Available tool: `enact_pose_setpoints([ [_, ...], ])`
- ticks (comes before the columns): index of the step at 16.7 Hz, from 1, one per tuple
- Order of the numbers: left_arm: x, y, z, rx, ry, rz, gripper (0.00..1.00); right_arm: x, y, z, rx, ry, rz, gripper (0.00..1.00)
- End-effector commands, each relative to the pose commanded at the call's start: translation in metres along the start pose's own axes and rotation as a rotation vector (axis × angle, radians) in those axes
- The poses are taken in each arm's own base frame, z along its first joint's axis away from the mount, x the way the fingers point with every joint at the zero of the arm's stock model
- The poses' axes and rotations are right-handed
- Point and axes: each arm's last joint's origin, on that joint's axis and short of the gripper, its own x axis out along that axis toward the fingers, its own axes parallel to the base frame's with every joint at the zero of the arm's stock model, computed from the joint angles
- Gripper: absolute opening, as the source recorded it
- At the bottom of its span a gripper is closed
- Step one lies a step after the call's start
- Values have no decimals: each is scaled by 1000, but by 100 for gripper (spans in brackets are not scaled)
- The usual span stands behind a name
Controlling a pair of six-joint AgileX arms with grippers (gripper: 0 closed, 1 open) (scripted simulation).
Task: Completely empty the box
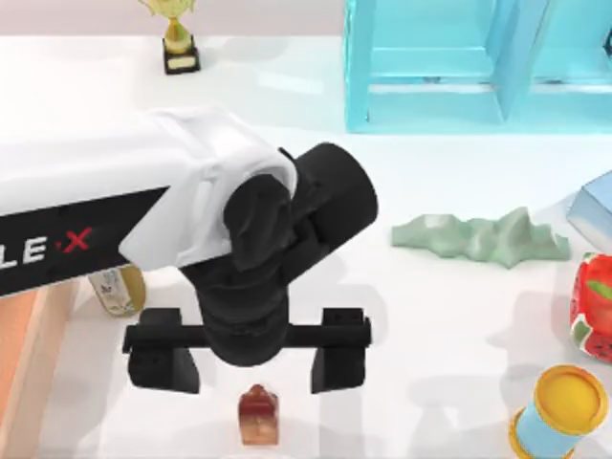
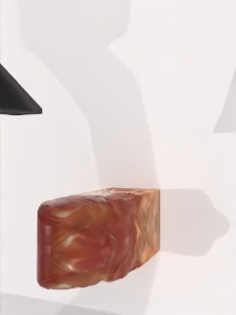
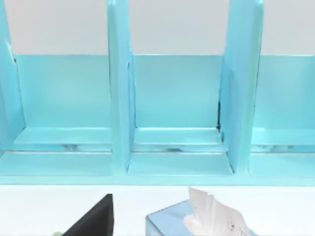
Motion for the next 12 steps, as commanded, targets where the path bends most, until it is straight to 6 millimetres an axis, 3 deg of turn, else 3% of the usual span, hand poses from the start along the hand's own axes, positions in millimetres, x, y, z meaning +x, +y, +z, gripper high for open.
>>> enact_pose_setpoints([
  [5, -7, 4, 11, -1, -17, -12, 100, 0, 0, 0, 0, 0, 0, 100],
  [9, -47, 32, 62, 11, -117, -64, 100, 0, 0, 0, 0, 0, 0, 100],
  [12, -80, 78, 105, 37, -207, -66, 100, 0, 0, 0, 0, 0, 0, 100],
])
